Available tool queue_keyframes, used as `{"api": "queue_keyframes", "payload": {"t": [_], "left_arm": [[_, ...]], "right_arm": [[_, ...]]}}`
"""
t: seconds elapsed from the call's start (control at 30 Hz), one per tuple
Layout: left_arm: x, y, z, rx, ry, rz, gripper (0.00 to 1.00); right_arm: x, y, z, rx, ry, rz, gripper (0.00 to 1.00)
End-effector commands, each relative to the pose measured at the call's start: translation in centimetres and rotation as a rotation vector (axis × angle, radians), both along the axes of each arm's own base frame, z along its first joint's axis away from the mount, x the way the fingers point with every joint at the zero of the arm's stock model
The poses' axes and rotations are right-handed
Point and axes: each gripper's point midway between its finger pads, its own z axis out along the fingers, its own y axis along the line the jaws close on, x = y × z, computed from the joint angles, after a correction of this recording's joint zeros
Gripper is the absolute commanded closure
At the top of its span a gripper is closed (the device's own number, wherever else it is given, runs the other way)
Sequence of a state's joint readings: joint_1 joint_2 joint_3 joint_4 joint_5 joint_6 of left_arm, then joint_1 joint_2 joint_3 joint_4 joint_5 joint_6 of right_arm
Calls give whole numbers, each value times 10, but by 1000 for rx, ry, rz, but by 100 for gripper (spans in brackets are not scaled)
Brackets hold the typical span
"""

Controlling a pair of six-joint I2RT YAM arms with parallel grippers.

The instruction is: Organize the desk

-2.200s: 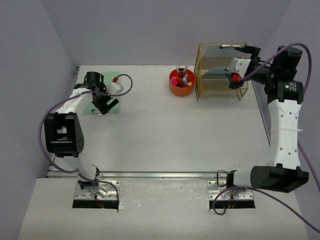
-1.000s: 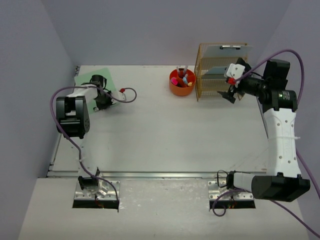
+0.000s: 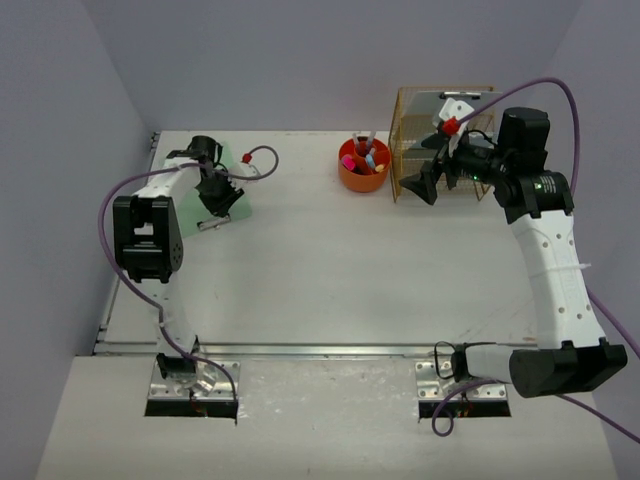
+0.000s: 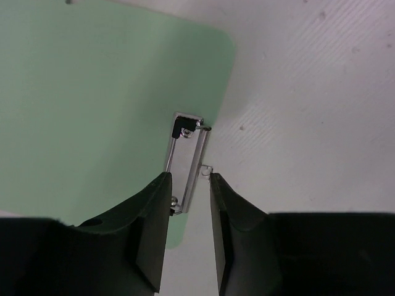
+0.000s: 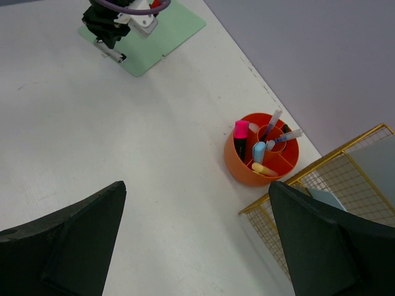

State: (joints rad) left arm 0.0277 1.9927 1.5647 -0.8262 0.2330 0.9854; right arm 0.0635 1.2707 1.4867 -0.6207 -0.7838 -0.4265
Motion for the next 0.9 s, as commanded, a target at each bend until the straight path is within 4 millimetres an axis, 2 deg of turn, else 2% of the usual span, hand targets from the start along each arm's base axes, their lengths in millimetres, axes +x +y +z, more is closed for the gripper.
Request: {"api": "queue_keyframes", "payload": {"t": [0.0, 0.37, 0.87], "left_arm": [[23, 21, 16, 106, -40, -31, 70], [25, 38, -22, 204, 45, -83, 80], [15, 49, -53, 234, 131, -91, 80]], "right_arm": [[-7, 0, 1, -20, -26, 6, 1], [-5, 0, -5, -32, -15, 10, 1], [-2, -1, -12, -45, -3, 13, 1]]}}
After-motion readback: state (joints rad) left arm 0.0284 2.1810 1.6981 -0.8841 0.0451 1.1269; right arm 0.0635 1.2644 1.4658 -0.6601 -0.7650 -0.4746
